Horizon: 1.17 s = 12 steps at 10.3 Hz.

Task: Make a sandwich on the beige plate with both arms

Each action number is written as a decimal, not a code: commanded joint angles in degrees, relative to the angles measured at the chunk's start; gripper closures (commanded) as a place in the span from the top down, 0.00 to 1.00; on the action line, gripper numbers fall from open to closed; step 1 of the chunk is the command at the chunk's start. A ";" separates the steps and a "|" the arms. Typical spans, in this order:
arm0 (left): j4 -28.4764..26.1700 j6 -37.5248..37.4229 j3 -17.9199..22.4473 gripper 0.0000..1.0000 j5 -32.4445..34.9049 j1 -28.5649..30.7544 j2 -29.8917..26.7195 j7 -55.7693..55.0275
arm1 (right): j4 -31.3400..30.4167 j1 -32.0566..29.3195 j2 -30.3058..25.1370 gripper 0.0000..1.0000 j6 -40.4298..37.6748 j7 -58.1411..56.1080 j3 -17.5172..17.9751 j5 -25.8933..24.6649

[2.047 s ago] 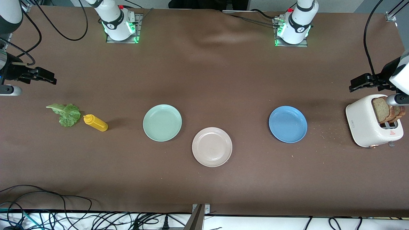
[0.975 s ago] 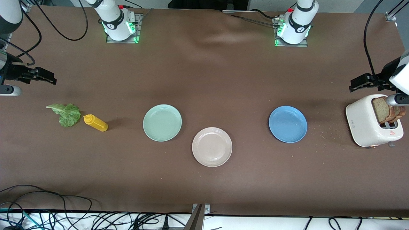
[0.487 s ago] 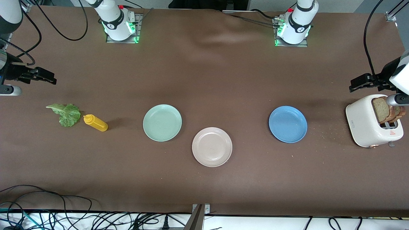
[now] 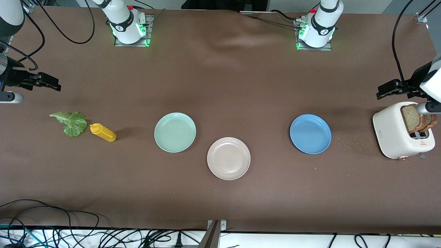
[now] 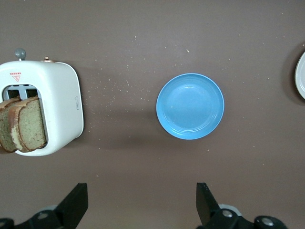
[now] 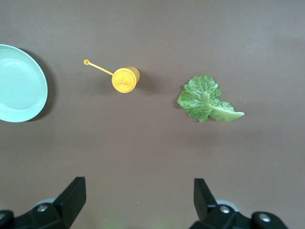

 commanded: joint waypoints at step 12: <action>0.81 11.07 0.17 1.00 4.93 17.17 10.62 19.07 | 0.82 -0.47 1.21 1.00 -0.68 0.41 -0.87 0.34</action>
